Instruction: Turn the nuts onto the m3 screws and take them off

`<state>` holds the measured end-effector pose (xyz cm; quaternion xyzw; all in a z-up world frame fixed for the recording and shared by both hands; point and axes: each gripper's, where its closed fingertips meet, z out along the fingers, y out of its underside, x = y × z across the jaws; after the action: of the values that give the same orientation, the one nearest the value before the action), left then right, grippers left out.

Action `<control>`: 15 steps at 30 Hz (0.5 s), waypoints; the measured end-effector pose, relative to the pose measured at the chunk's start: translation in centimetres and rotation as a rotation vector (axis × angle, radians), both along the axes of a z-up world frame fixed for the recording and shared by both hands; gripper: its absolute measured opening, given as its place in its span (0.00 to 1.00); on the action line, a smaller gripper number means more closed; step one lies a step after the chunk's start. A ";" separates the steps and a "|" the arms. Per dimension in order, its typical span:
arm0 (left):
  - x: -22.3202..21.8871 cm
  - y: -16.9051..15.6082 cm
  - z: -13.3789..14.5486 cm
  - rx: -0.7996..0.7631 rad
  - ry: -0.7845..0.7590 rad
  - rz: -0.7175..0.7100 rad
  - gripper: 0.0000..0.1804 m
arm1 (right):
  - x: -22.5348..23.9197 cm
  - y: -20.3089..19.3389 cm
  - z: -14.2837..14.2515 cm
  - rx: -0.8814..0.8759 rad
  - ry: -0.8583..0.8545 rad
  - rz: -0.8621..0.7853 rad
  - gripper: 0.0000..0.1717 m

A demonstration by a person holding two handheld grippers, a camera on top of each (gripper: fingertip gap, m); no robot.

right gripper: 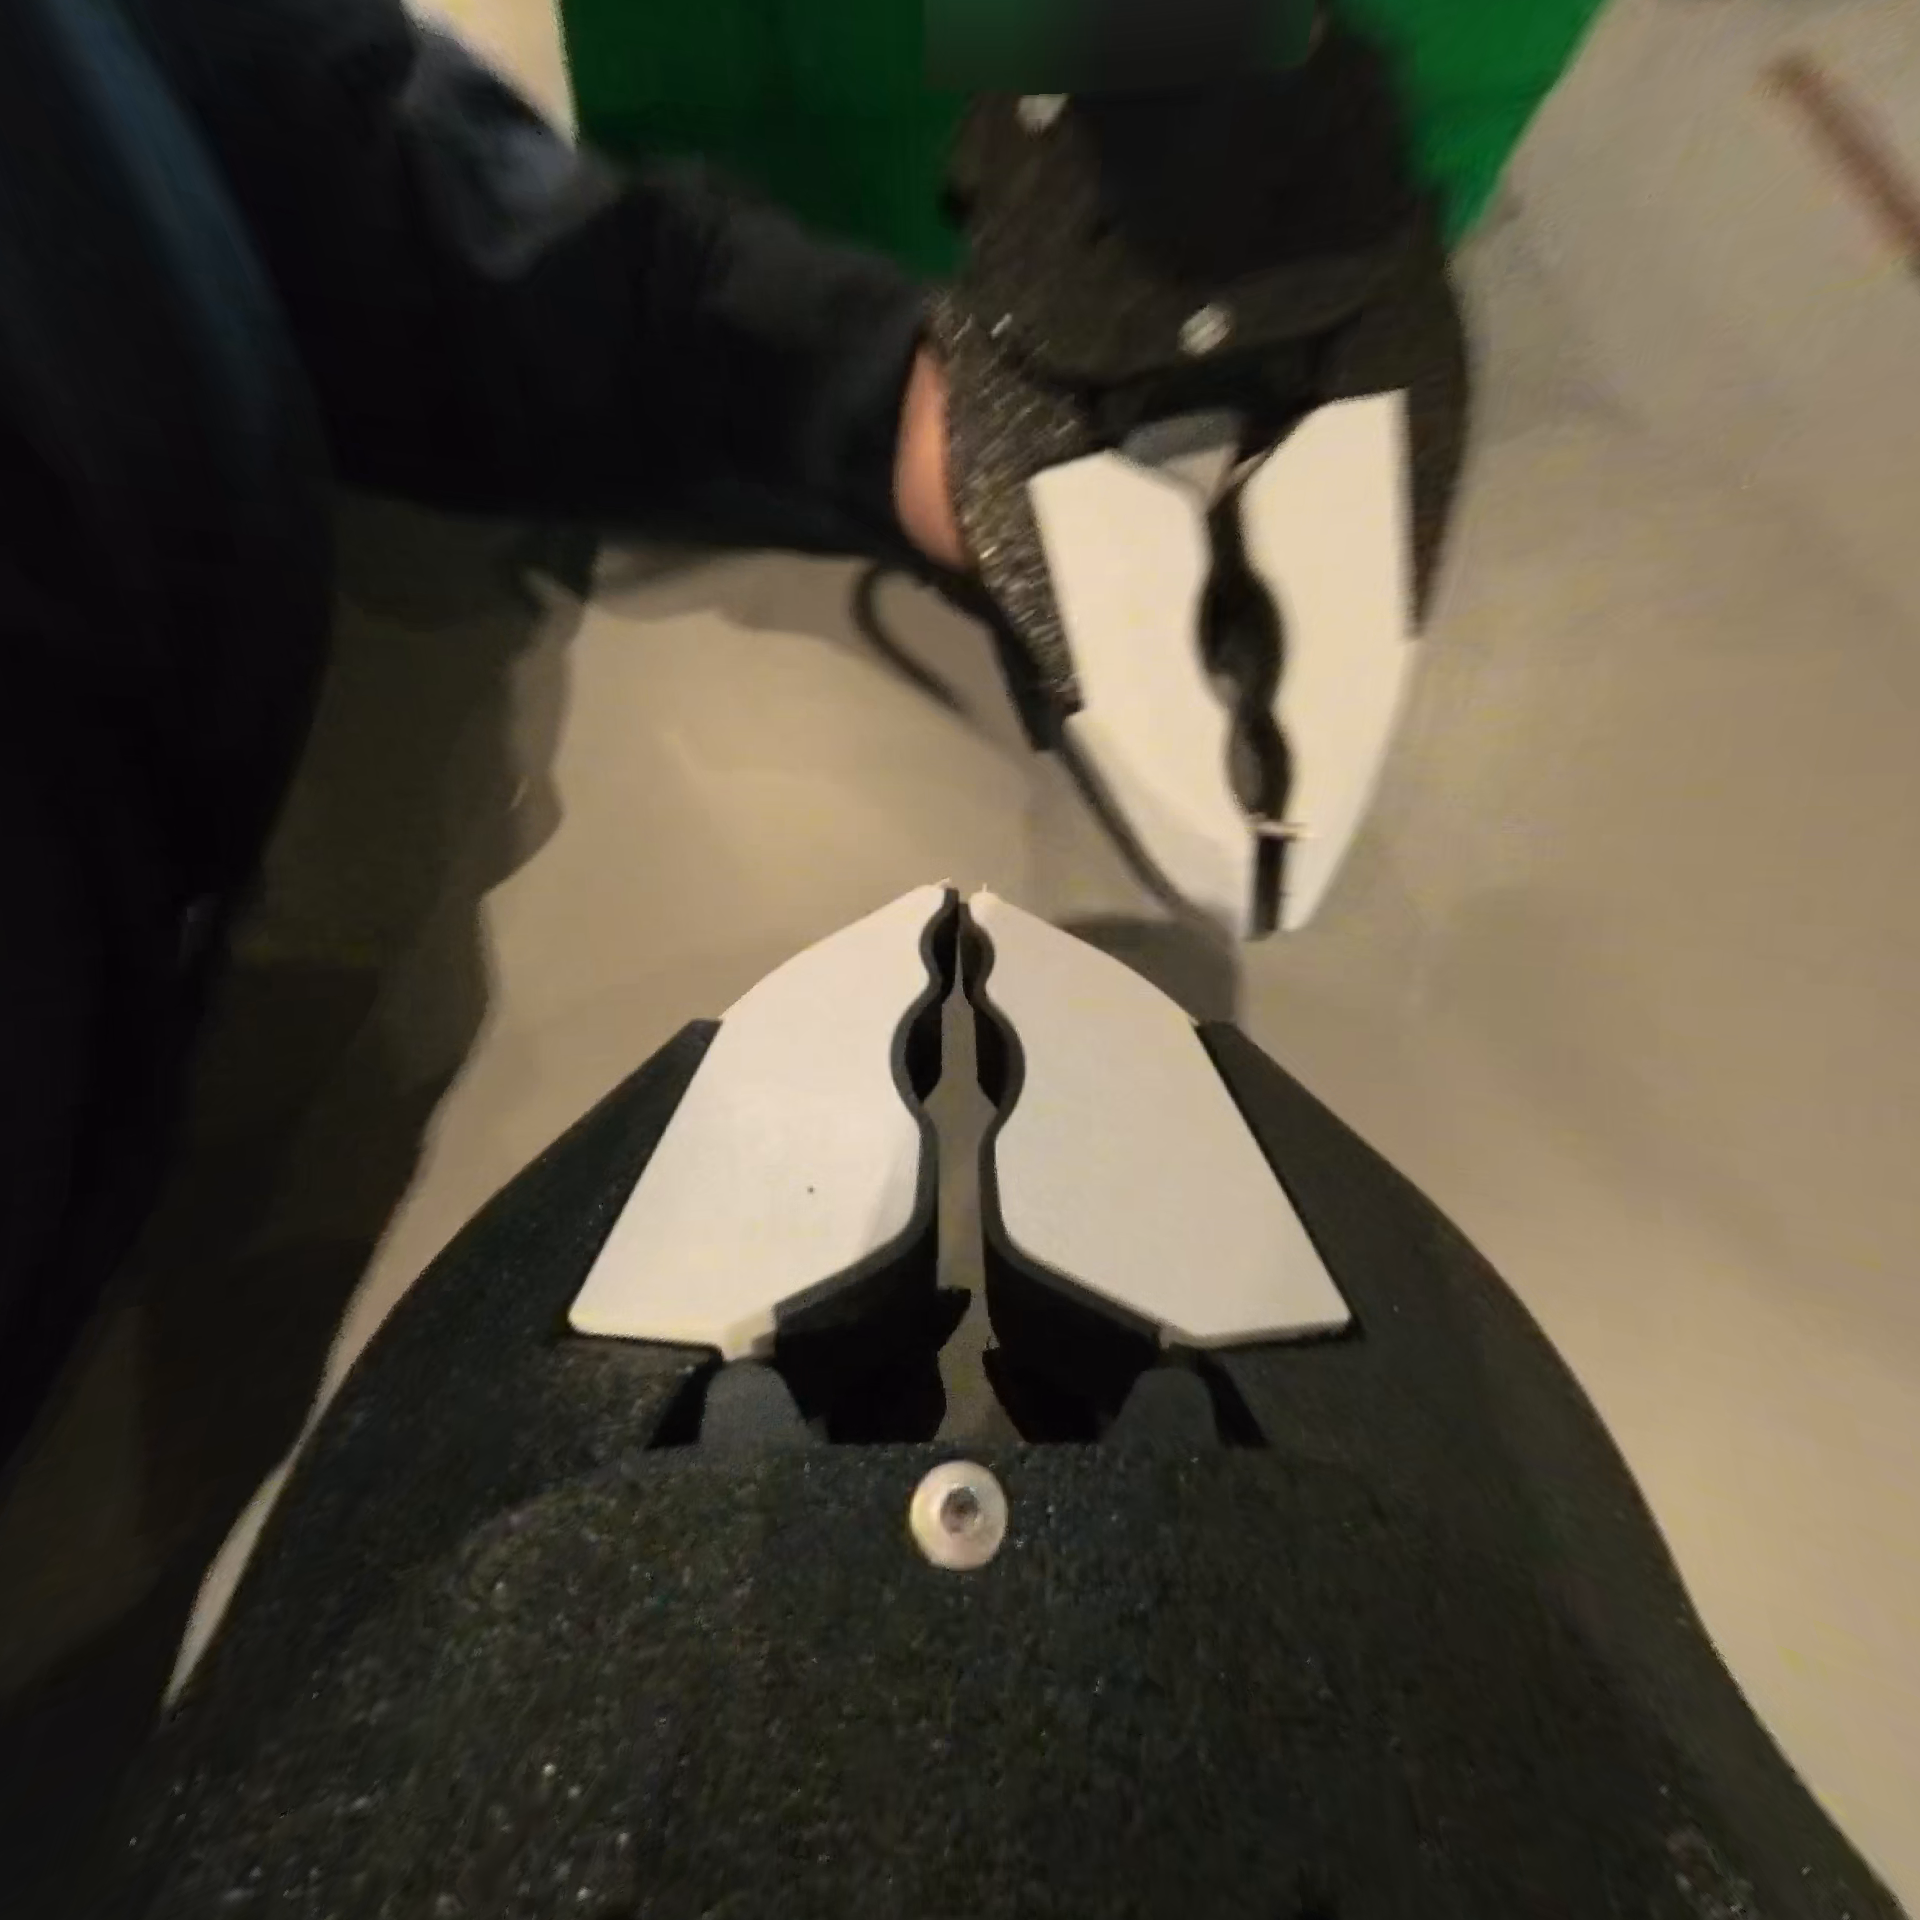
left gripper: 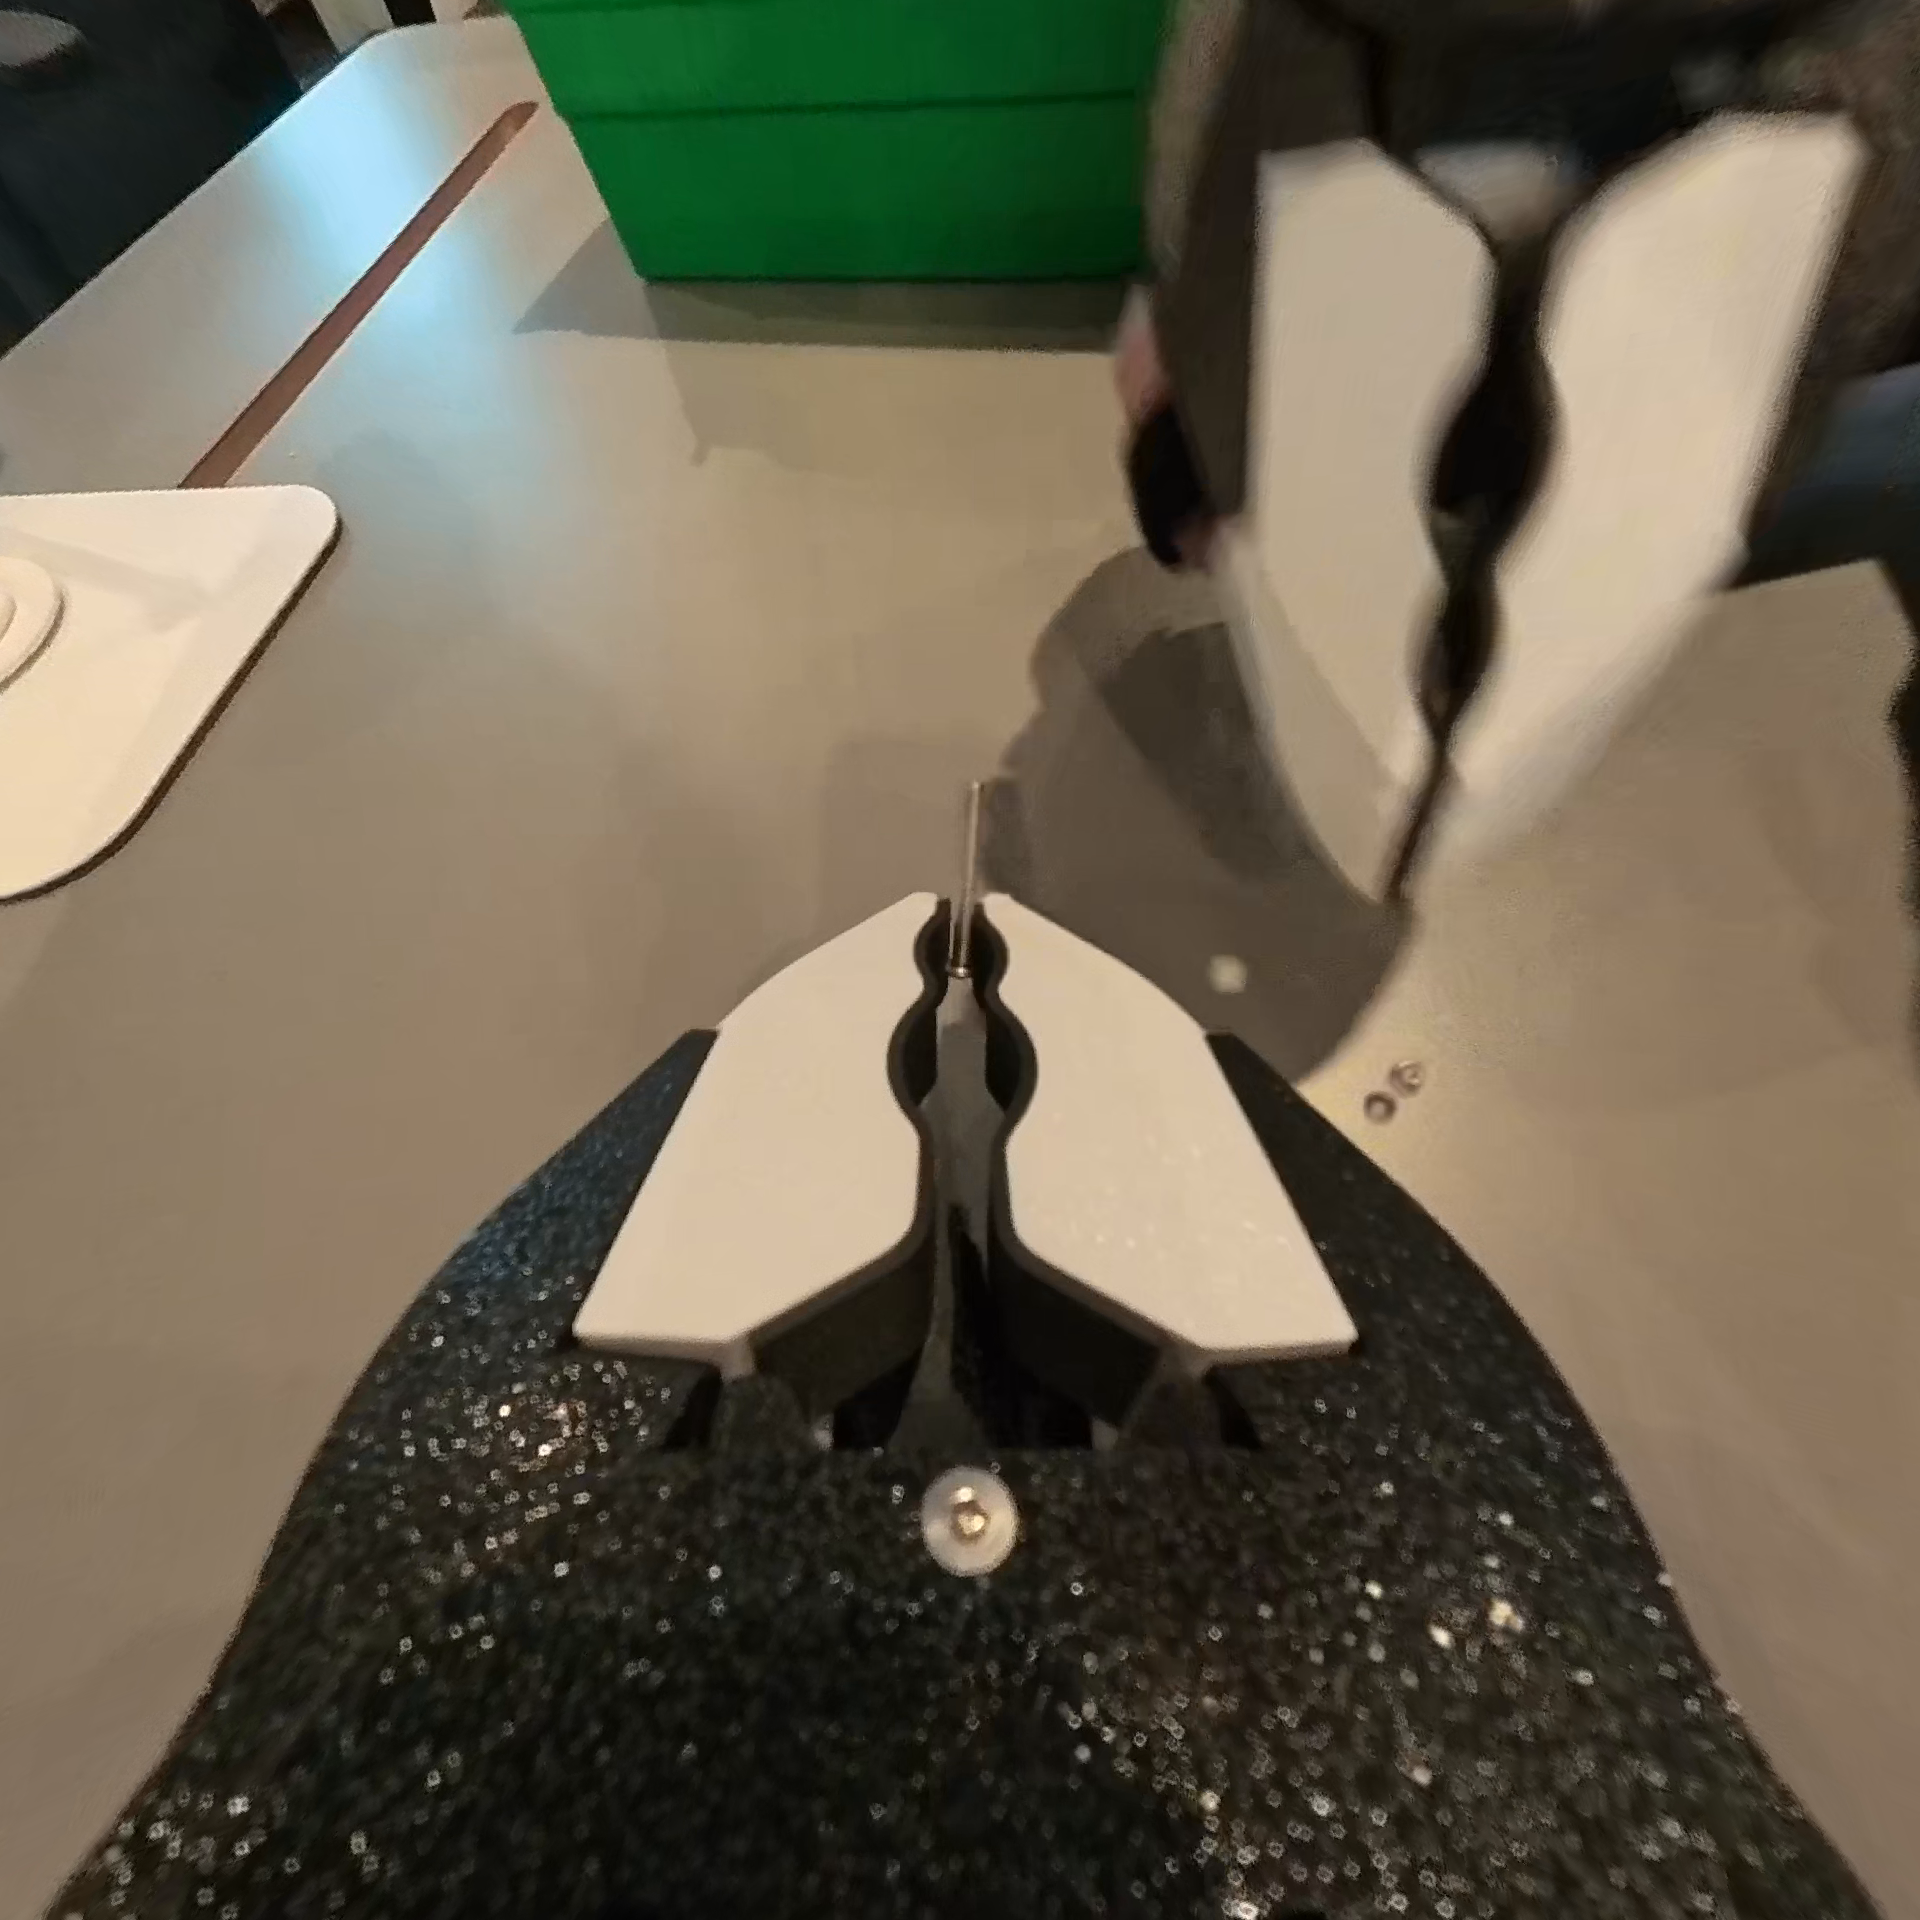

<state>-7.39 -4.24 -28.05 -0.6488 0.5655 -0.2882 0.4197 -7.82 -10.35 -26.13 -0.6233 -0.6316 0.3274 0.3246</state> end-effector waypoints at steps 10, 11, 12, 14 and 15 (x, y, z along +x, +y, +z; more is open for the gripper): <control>-0.1 0.1 0.1 -0.003 -0.008 0.009 0.02 | -1.0 -1.4 -3.1 0.019 -0.124 0.059 0.05; -0.1 0.1 0.1 -0.003 -0.008 0.009 0.02 | -1.4 -1.5 -3.4 0.028 -0.126 0.058 0.05; -0.1 0.1 0.1 -0.003 -0.008 0.009 0.02 | -1.7 -1.8 -3.7 0.025 -0.125 0.066 0.05; -0.1 0.1 0.1 -0.002 -0.007 0.009 0.02 | -2.3 -1.9 -4.1 0.011 -0.136 0.064 0.06; -0.1 0.1 0.1 -0.002 -0.007 0.008 0.02 | -2.4 -1.9 -4.4 0.010 -0.146 0.064 0.06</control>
<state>-7.45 -4.14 -27.93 -0.6507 0.5611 -0.2893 0.4221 -10.24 -12.23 -30.53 -0.6234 -0.6749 0.2879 0.2701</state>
